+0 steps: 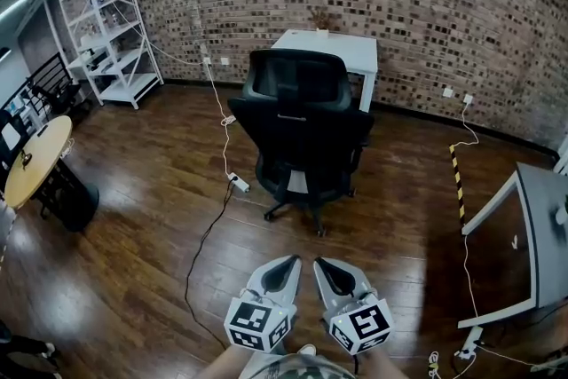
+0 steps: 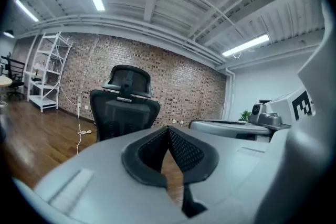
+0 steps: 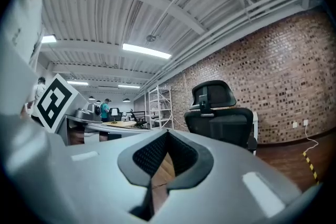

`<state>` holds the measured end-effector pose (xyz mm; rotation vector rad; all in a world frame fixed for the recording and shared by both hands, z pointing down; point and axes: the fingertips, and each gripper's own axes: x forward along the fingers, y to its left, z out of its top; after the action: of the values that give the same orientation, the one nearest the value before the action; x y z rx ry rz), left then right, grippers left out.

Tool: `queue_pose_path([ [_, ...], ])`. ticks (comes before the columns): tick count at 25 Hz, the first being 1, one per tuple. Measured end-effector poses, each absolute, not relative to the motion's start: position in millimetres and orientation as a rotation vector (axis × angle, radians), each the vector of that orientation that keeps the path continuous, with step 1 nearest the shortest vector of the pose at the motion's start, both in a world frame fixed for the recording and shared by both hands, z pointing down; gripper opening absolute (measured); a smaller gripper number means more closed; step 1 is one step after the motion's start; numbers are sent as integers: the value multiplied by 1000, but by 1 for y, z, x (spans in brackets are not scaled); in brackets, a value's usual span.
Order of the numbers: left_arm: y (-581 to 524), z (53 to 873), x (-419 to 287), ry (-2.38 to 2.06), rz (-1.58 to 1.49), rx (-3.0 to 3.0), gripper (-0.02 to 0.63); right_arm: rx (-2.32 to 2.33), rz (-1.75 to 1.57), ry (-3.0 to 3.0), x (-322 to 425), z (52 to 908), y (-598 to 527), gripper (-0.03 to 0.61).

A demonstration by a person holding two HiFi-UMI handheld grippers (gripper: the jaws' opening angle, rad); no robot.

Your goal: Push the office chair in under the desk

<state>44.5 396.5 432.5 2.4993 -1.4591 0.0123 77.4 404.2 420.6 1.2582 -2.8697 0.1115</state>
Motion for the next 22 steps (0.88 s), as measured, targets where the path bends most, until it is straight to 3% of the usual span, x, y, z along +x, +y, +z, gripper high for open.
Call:
queue_pose_path([
  [22, 252, 416, 4, -1431, -59, 2548, 17, 1352, 53, -2796, 55, 415, 272, 2],
])
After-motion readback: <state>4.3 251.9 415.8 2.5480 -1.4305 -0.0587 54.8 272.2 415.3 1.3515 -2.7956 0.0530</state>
